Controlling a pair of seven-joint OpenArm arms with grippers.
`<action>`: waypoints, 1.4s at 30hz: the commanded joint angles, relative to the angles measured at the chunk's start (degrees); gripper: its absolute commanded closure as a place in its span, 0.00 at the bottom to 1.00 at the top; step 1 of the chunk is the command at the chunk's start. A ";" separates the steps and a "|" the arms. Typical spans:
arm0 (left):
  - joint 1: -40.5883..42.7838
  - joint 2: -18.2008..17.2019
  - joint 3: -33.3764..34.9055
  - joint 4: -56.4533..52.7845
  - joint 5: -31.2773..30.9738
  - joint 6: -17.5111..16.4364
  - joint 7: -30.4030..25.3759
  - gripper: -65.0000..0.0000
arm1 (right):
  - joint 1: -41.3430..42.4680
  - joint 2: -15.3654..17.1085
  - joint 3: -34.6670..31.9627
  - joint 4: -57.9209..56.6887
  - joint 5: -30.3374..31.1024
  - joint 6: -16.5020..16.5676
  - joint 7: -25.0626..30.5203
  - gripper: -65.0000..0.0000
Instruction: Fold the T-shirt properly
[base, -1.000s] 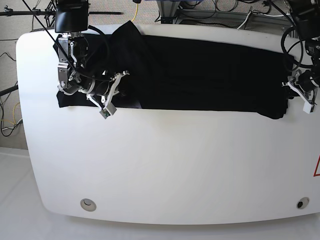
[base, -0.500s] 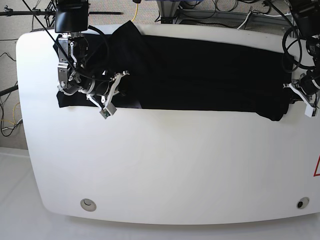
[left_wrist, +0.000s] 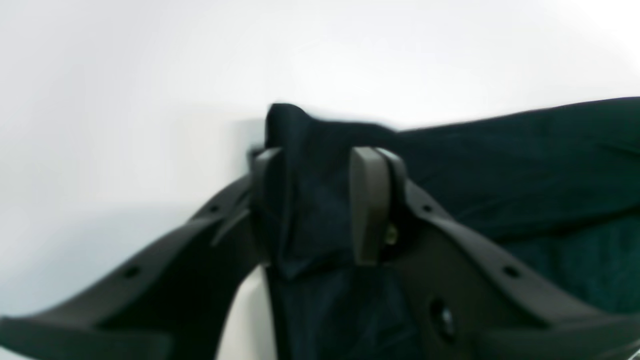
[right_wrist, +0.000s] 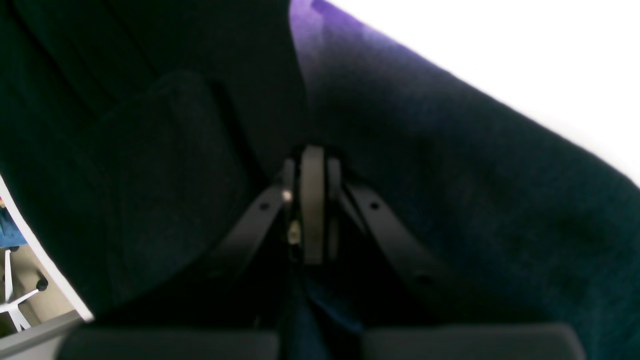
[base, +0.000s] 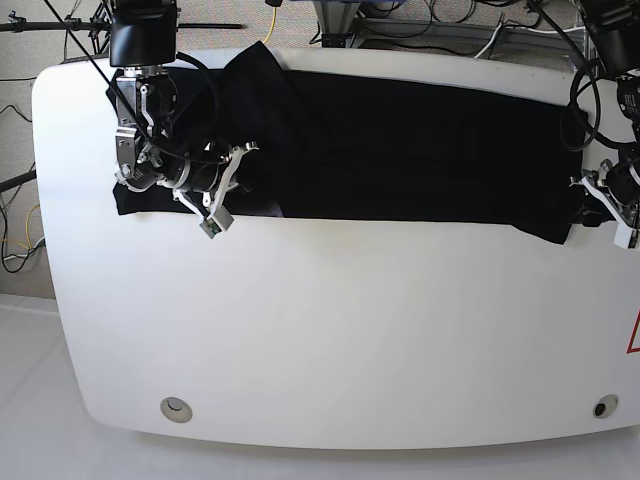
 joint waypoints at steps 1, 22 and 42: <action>-1.60 -1.51 -0.01 -0.55 -1.90 -0.30 -2.86 0.62 | 0.37 0.41 -0.03 0.32 -1.09 -0.34 -1.16 1.00; -0.32 -1.07 -0.24 -1.70 -1.08 0.13 -3.78 0.57 | 0.45 0.48 0.04 0.64 -0.82 -0.50 -0.67 1.00; -0.22 -1.52 -13.44 -2.67 -6.72 -0.30 9.08 0.45 | 0.33 0.32 0.06 0.70 -0.91 -0.59 -0.62 1.00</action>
